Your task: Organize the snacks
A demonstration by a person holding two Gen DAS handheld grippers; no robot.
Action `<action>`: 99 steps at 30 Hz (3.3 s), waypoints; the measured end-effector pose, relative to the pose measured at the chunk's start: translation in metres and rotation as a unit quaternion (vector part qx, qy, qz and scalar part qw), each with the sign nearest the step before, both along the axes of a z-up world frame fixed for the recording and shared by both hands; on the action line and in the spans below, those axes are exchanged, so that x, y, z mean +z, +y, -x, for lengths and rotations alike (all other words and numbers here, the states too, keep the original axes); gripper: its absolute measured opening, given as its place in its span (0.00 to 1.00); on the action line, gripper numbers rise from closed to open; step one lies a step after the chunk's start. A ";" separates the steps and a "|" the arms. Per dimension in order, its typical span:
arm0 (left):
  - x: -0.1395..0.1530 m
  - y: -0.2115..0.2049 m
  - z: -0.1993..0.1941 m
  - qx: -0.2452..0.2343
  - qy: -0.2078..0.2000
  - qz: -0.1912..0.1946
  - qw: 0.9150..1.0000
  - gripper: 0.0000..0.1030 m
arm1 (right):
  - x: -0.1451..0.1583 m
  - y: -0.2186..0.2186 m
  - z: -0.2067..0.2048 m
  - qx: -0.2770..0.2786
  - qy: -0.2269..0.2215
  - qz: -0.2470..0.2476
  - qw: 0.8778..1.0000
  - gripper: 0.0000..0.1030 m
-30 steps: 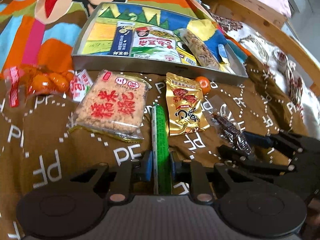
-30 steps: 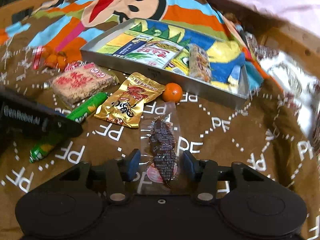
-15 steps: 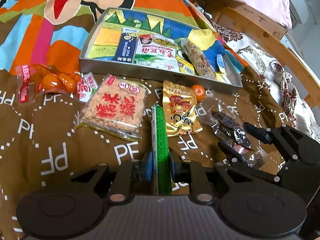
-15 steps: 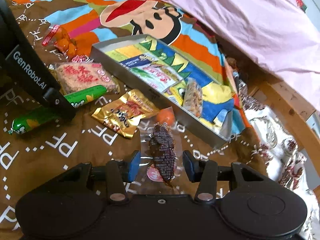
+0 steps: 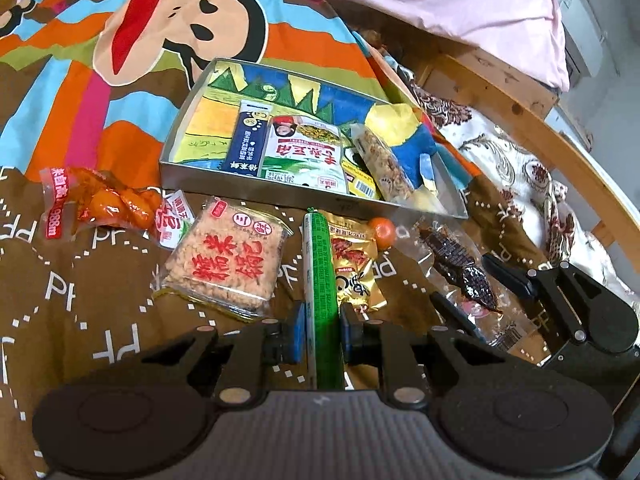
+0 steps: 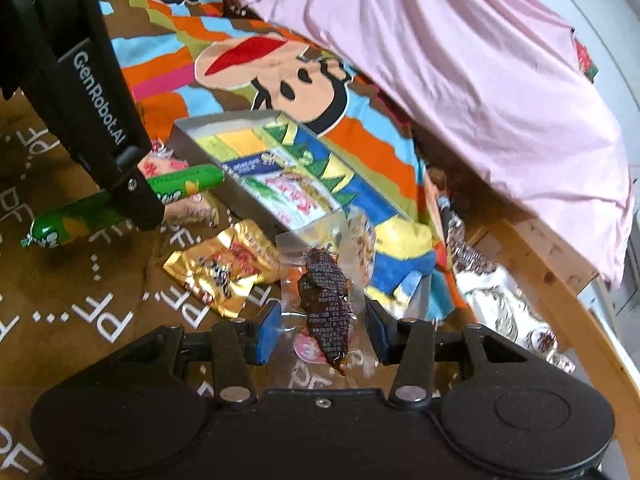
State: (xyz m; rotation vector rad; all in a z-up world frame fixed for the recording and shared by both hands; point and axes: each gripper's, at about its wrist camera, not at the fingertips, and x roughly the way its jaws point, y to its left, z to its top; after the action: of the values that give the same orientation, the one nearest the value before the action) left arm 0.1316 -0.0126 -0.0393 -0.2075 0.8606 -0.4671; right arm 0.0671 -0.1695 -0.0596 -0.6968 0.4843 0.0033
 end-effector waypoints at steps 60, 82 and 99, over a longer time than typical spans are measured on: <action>-0.019 -0.003 -0.168 0.136 -0.115 -0.016 0.984 0.19 | -0.017 0.021 -0.168 0.013 -0.056 -0.113 0.992 0.48; 0.004 0.008 -0.151 0.139 -0.120 0.007 0.983 0.56 | 0.016 0.007 -0.154 -0.015 -0.065 -0.159 0.985 0.82; 0.083 0.024 -0.045 0.162 -0.213 0.036 0.963 0.99 | 0.110 -0.041 -0.054 -0.055 -0.159 -0.266 0.949 0.99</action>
State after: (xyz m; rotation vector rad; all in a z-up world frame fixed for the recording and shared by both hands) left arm 0.1762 0.0115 0.0441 -0.2965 0.3756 -0.2213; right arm 0.1213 -0.2107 0.0503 -0.1320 0.1936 -0.0800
